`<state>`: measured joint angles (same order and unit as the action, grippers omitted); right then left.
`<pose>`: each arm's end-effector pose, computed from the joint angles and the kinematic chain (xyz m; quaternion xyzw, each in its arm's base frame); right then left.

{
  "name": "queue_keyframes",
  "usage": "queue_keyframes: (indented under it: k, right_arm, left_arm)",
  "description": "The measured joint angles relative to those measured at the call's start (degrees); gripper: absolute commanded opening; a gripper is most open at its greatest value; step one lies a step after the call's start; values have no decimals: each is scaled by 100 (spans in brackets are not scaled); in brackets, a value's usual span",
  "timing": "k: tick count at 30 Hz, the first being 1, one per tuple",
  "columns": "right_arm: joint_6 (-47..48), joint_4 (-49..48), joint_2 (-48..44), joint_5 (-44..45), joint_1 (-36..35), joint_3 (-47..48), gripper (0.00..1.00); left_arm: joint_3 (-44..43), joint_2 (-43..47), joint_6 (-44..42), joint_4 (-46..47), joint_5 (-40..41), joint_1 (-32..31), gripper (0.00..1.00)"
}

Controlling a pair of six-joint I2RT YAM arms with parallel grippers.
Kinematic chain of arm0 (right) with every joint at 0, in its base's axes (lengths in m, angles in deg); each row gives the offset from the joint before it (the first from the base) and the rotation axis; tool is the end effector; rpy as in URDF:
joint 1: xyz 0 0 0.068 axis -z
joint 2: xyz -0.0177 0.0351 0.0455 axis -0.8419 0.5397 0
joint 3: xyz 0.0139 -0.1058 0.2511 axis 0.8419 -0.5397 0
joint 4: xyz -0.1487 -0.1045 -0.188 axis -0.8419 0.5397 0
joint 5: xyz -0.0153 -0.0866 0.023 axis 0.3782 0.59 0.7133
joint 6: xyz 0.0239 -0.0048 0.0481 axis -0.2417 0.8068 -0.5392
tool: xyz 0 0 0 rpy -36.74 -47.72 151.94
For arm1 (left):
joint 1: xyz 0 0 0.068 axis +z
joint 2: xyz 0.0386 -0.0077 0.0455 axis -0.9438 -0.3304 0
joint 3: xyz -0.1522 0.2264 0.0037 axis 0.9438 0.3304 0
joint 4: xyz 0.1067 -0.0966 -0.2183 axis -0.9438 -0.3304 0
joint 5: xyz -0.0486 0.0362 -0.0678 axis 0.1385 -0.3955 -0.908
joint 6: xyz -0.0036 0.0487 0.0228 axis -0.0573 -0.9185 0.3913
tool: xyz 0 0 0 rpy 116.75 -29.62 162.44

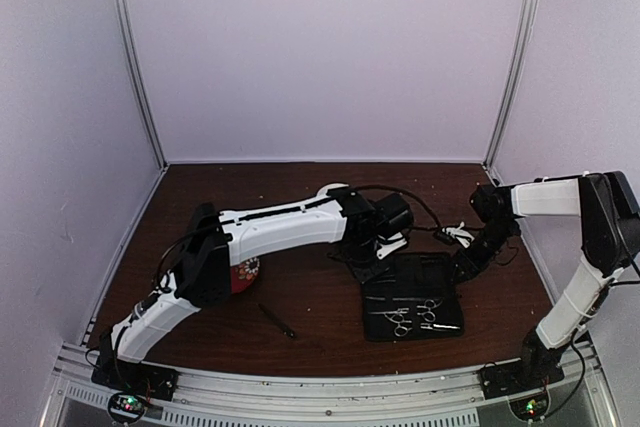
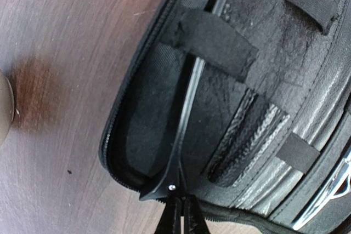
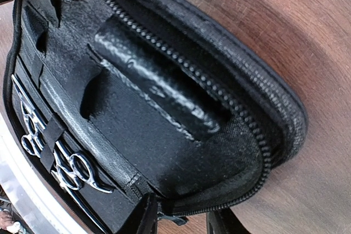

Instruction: Sort the hair-cutting tools

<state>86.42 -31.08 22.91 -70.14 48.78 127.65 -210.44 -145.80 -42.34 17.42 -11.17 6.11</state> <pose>0.2639 0.0579 0.1570 -0.2875 0.9211 0.2578 0.0503 0.2299 -0.4703 0.1751 0.4729 0.8649 -0.0151 0.1678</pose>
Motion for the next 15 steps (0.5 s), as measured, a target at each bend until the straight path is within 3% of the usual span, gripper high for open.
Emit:
queue_keyframes:
  k: [15]
  right_arm:
    - [-24,24,2,-31,9,46,31]
  left_arm:
    - [293,-98,-726,470,98,11,0]
